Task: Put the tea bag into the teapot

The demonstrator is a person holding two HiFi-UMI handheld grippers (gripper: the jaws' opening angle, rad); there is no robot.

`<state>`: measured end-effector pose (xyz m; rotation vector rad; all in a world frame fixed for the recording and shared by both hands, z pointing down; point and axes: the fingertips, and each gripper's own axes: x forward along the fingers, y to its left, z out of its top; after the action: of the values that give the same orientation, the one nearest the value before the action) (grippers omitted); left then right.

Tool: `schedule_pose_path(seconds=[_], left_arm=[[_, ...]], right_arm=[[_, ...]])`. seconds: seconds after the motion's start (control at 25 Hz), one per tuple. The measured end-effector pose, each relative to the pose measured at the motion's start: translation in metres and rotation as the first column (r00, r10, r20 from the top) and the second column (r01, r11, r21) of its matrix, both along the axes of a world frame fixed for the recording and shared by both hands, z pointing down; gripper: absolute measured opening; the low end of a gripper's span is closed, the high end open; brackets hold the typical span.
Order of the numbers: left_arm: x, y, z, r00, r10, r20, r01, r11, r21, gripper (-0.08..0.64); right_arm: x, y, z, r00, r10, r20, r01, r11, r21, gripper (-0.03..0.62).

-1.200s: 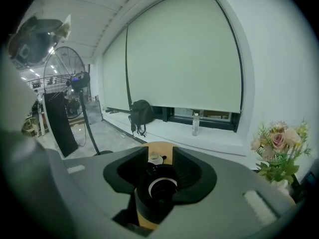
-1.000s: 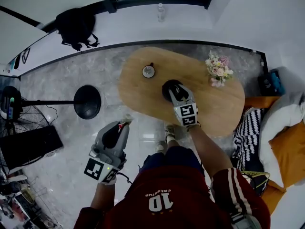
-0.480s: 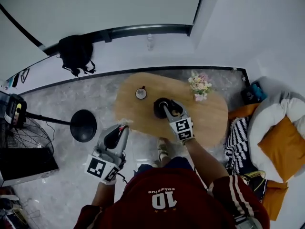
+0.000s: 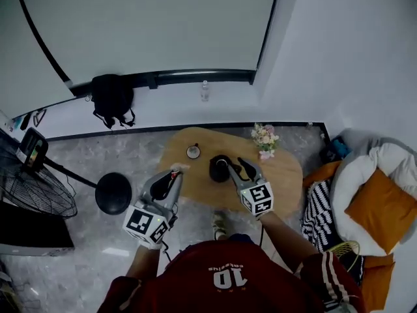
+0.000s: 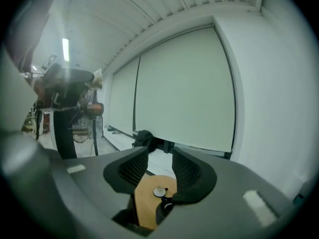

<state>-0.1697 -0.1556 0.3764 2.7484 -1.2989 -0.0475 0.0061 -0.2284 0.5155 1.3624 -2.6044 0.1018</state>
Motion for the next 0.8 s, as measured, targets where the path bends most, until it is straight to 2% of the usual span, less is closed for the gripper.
schedule_pose_path(seconds=[0.16, 0.4, 0.56, 0.64, 0.8], left_arm=[[-0.003, 0.021, -0.008, 1.0, -0.001, -0.009, 0.001, 1.0, 0.023, 0.046], [0.003, 0.057, -0.01, 0.999, 0.042, -0.024, -0.041, 0.998, 0.038, 0.046], [0.01, 0.073, -0.008, 0.997, 0.069, -0.028, -0.067, 0.997, 0.039, 0.046], [0.013, 0.079, -0.01, 0.997, 0.071, -0.039, -0.069, 0.997, 0.037, 0.046], [0.02, 0.088, -0.014, 0.996, 0.081, -0.048, -0.079, 0.996, 0.047, 0.046]], right_arm=[[-0.002, 0.044, -0.049, 0.997, 0.005, 0.074, -0.008, 0.999, 0.034, 0.152], [-0.003, 0.106, -0.11, 0.987, -0.001, 0.162, -0.007, 0.999, 0.049, 0.152], [-0.007, 0.141, -0.136, 0.986, -0.012, 0.167, -0.002, 0.997, 0.082, 0.141], [-0.003, 0.155, -0.151, 0.982, -0.002, 0.187, -0.02, 0.993, 0.116, 0.108], [0.005, 0.176, -0.17, 0.982, -0.002, 0.189, -0.03, 0.985, 0.167, 0.082]])
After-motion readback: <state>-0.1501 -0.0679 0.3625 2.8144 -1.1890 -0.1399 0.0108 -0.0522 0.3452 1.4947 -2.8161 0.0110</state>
